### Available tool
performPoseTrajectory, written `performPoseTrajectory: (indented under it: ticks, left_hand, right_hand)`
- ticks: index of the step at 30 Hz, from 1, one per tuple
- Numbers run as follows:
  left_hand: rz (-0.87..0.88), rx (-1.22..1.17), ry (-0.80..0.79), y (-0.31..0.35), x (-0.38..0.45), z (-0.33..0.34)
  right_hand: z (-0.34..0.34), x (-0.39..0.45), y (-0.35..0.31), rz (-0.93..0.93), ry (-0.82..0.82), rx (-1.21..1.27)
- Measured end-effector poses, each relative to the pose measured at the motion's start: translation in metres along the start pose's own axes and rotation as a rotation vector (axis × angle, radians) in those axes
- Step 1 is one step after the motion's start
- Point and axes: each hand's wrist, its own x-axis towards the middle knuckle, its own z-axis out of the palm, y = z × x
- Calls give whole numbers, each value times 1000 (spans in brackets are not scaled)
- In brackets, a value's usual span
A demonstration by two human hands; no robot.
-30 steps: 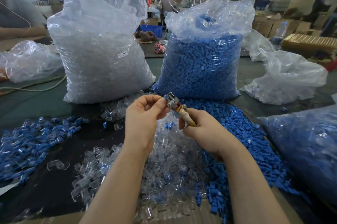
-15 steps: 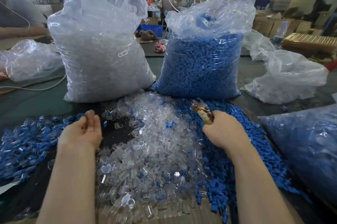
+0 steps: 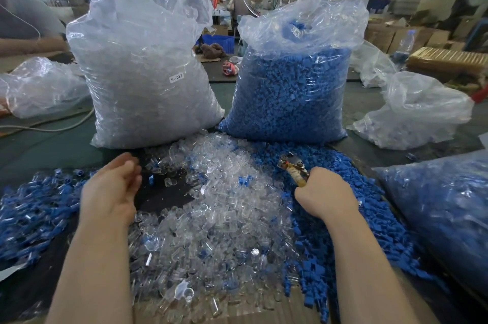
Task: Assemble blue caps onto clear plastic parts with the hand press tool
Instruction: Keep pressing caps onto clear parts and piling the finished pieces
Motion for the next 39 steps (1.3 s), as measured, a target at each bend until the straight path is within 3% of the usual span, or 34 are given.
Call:
performPoseTrajectory:
  ticks: [5, 8, 14, 18, 25, 39]
  left_hand:
    - [186, 1120, -111, -19, 1, 4]
    - [263, 1432, -193, -22, -1, 5]
    - [322, 1253, -334, -19, -22, 19]
    - [345, 1264, -415, -22, -28, 28]
    - [186, 1066, -567, -16, -35, 34]
    - [261, 809, -573, -11, -52, 46]
  right_hand:
    - [0, 0, 0, -16, 20, -20]
    - [1, 0, 0, -17, 11, -36]
    - [2, 1, -1, -10, -14, -24]
    - [2, 0, -3, -14, -60, -26]
    - [1, -1, -3, 6, -60, -16]
    - [2, 1, -2, 23, 4, 70]
